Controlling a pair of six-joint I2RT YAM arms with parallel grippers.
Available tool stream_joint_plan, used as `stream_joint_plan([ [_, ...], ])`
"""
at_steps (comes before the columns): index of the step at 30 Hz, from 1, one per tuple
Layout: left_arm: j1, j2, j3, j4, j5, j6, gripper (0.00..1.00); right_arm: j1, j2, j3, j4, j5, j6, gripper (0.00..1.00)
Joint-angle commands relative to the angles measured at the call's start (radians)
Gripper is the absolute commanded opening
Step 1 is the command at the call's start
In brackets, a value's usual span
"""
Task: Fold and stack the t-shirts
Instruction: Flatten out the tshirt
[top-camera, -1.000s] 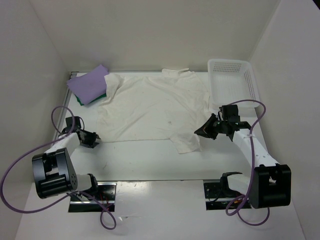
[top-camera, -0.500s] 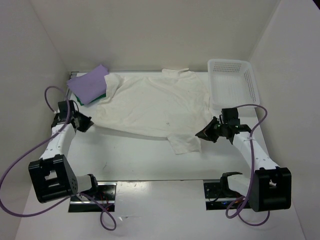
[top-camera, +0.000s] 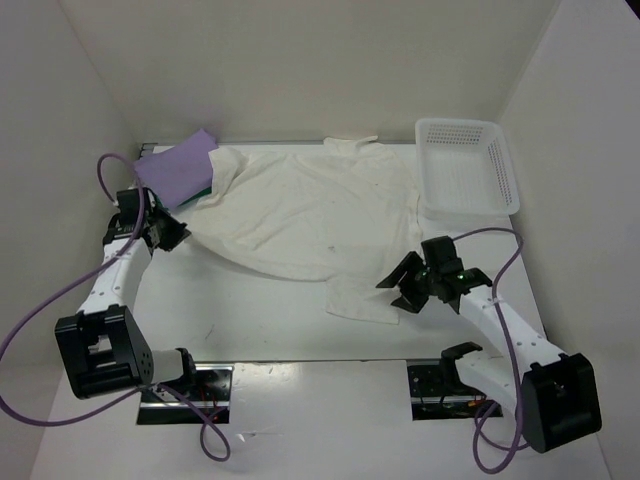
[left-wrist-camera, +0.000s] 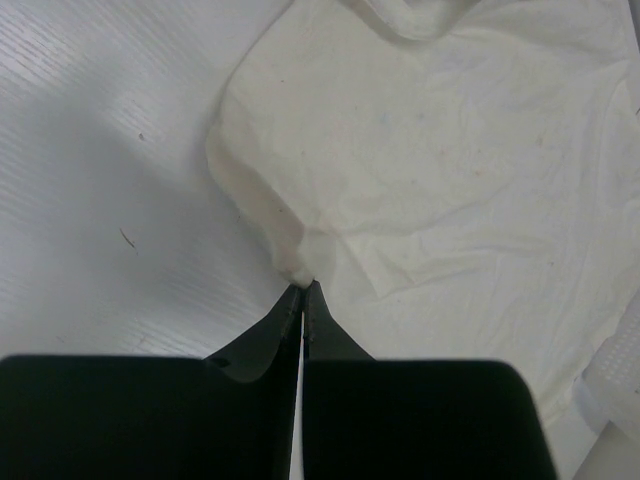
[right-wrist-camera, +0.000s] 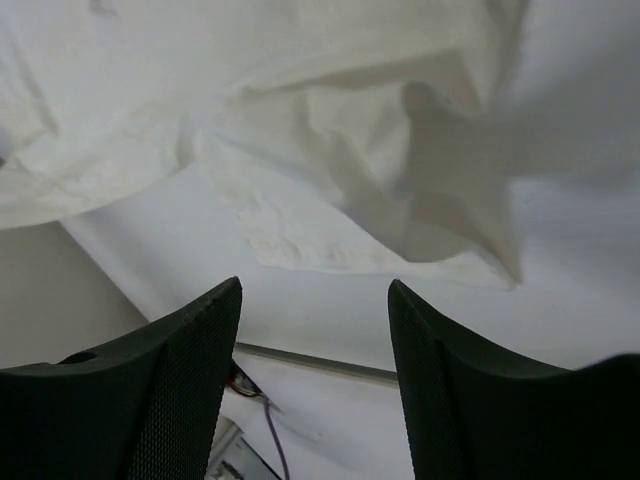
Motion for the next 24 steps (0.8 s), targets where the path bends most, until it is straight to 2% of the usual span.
stream_joint_plan([
  [1,-0.014,0.039,0.005,0.058,0.043,0.015,0.0,0.091,-0.026,-0.075,-0.041,0.097,0.124,0.66],
  [4,-0.026,0.05,0.02,0.058,0.034,0.025,0.0,0.153,-0.058,-0.097,-0.061,0.174,0.213,0.66],
  [9,-0.078,0.05,0.029,0.068,0.023,0.026,0.0,0.162,-0.128,-0.106,-0.146,0.281,0.323,0.6],
  [15,-0.136,0.039,0.029,0.087,0.023,0.016,0.0,0.194,-0.128,-0.097,-0.238,0.306,0.469,0.5],
  [24,-0.204,0.038,0.02,0.107,0.08,0.006,0.0,0.233,-0.02,-0.106,-0.238,0.324,0.615,0.48],
])
